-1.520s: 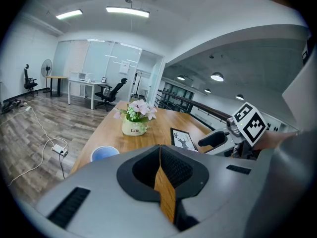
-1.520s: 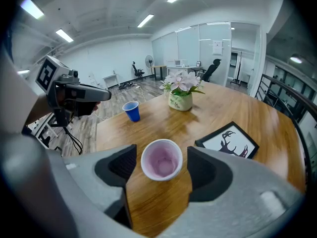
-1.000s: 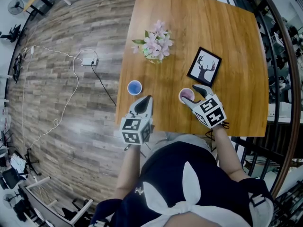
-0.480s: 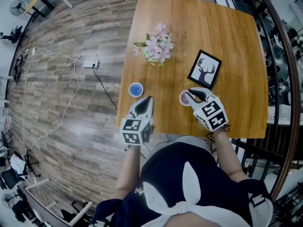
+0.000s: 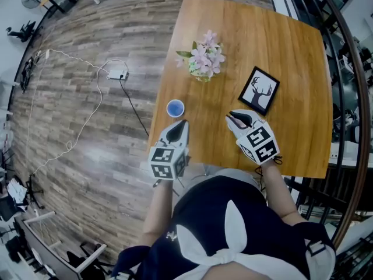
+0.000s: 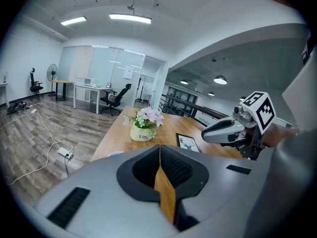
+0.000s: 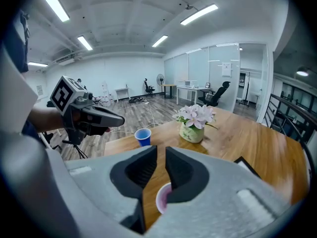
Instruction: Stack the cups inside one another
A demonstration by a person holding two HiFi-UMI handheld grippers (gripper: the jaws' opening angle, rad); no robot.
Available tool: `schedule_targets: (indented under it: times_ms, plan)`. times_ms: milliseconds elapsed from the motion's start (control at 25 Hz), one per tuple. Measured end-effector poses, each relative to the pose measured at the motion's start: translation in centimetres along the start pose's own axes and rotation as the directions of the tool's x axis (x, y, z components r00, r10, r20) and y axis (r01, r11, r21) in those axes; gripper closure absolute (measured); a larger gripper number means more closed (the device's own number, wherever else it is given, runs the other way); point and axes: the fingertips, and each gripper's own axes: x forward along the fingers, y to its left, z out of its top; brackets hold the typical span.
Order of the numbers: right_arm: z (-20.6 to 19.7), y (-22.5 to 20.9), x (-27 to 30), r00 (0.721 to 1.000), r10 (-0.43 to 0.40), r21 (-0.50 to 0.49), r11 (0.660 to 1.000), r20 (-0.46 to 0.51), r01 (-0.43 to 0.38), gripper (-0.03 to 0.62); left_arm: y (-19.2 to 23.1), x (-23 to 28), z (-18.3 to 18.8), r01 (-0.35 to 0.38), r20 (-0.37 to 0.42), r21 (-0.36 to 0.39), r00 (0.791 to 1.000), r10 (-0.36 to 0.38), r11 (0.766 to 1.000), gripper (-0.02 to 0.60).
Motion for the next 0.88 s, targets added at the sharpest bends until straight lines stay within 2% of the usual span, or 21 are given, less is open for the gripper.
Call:
schedule_targets:
  times_ms: [400, 880]
  plan:
    - [2.8, 3.2, 2.4, 0.997, 0.074, -0.072, 0.995, -0.007, -0.075, 0.356, 2.3, -3.1, -0.8, -0.07, 0.002, -0.045, 0.997, 0.071, 0.997, 0.561]
    - [6.2, 6.4, 5.8, 0.987, 0.163, -0.159, 0.974, -0.015, -0.163, 0.323, 4.5, -5.7, -1.6, -0.149, 0.018, -0.112, 0.988, 0.151, 0.983, 0.561]
